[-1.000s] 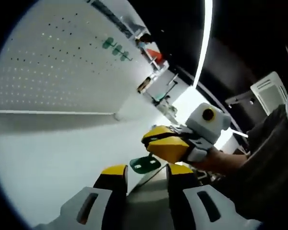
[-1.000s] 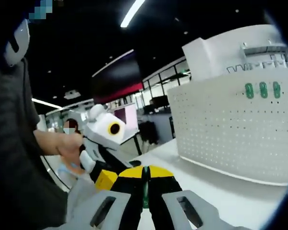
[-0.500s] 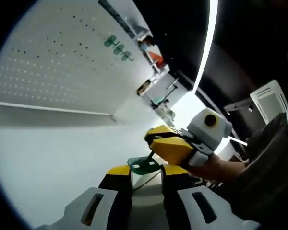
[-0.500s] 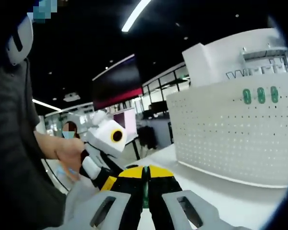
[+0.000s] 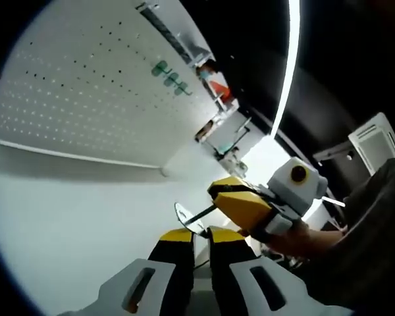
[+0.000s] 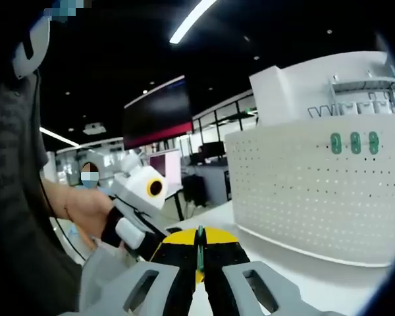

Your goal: Insert the hook assembly into the mounting plate slot until the hook locks in place.

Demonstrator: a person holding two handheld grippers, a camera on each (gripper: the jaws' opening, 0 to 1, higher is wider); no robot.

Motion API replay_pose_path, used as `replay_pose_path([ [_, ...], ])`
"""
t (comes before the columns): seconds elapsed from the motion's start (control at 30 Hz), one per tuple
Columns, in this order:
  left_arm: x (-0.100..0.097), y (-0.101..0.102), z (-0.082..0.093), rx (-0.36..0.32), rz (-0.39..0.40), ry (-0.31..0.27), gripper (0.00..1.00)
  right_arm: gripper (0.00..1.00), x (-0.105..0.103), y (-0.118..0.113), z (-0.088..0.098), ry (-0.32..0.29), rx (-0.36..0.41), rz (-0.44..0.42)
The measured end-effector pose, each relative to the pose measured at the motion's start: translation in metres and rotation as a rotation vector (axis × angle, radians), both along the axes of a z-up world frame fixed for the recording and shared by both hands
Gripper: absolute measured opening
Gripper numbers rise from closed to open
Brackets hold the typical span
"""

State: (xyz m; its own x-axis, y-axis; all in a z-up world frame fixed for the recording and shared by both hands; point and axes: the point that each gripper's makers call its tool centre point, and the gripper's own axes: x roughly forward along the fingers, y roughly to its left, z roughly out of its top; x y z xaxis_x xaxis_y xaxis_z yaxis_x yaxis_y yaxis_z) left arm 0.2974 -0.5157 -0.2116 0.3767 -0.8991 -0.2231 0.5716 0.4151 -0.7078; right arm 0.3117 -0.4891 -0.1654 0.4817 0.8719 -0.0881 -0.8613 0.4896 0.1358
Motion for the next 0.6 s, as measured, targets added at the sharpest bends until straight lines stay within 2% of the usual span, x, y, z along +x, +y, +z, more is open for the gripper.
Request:
replay_pose_path([
  [0.07, 0.000, 0.000, -0.001, 0.008, -0.001, -0.001, 0.08, 0.00, 0.001, 0.000, -0.001, 0.003, -0.002, -0.002],
  [0.37, 0.007, 0.007, -0.007, 0.131, 0.010, -0.065, 0.07, 0.00, 0.002, 0.002, -0.008, 0.014, -0.086, -0.014],
  [0.47, 0.012, 0.012, -0.010, 0.165, 0.036, -0.075, 0.06, 0.00, 0.003, 0.002, -0.011, 0.010, -0.118, -0.019],
  [0.6, 0.016, 0.017, -0.010, 0.191, 0.058, -0.084, 0.05, 0.00, 0.003, 0.000, -0.015, 0.037, -0.122, -0.030],
])
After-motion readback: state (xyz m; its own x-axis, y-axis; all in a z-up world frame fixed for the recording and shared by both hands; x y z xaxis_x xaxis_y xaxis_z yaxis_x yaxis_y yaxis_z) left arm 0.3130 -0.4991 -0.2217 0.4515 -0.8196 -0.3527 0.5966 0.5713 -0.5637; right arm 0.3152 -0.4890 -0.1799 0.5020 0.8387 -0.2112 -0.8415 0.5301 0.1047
